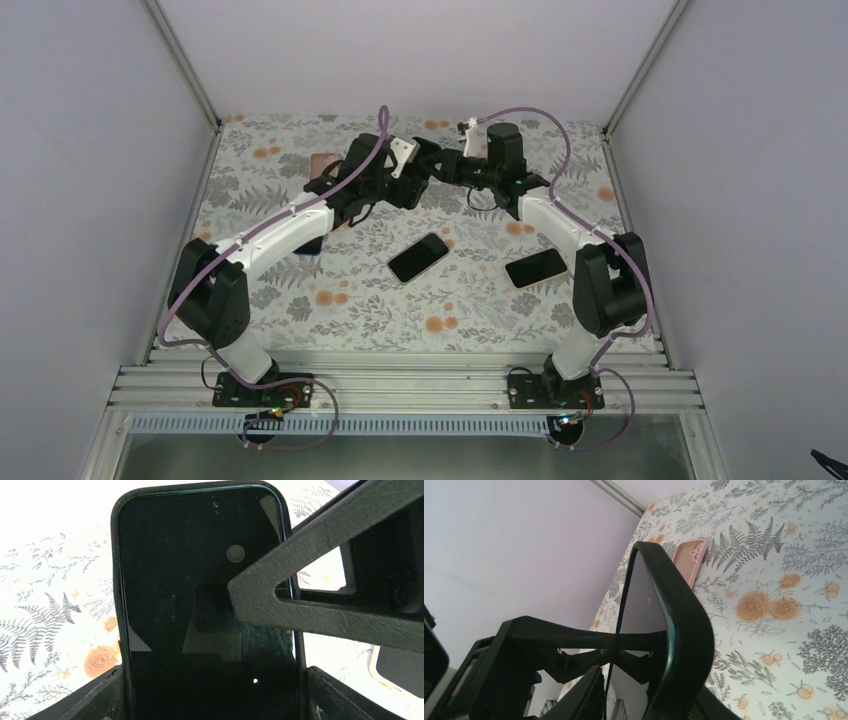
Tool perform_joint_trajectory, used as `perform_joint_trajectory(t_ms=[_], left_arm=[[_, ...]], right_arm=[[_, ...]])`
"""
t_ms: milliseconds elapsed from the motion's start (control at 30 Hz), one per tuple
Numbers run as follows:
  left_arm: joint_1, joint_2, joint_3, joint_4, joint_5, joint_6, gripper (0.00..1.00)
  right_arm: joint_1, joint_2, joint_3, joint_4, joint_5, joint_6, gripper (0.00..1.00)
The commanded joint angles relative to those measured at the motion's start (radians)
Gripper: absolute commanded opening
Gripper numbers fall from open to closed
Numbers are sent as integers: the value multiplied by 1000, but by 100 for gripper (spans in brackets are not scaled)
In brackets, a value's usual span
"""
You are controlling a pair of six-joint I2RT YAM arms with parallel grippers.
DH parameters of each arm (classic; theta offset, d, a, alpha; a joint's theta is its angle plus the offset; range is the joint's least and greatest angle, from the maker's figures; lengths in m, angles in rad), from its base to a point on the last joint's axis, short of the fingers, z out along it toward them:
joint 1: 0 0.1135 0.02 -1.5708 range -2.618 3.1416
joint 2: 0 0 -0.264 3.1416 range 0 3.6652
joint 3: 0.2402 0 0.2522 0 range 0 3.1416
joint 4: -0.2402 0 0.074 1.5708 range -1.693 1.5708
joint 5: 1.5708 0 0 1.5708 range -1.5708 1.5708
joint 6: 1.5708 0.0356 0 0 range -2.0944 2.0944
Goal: Take the phone out of the phone case
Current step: Pick up the phone at the center of the board.
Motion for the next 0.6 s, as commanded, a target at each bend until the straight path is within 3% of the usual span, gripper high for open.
perform_joint_trajectory(t_ms=[0, 200, 400, 567], left_arm=[[-11, -46, 52, 57, -7, 17, 57], [-12, -43, 80, 4, 77, 78, 63], [-7, -61, 74, -70, 132, 140, 98], [33, -96, 64, -106, 247, 171, 100]], right_arm=[[-7, 16, -8, 67, -63, 51, 27], [-16, 9, -13, 68, -69, 55, 4], [-49, -17, -24, 89, -97, 52, 4], [-78, -38, -38, 116, -141, 36, 4]])
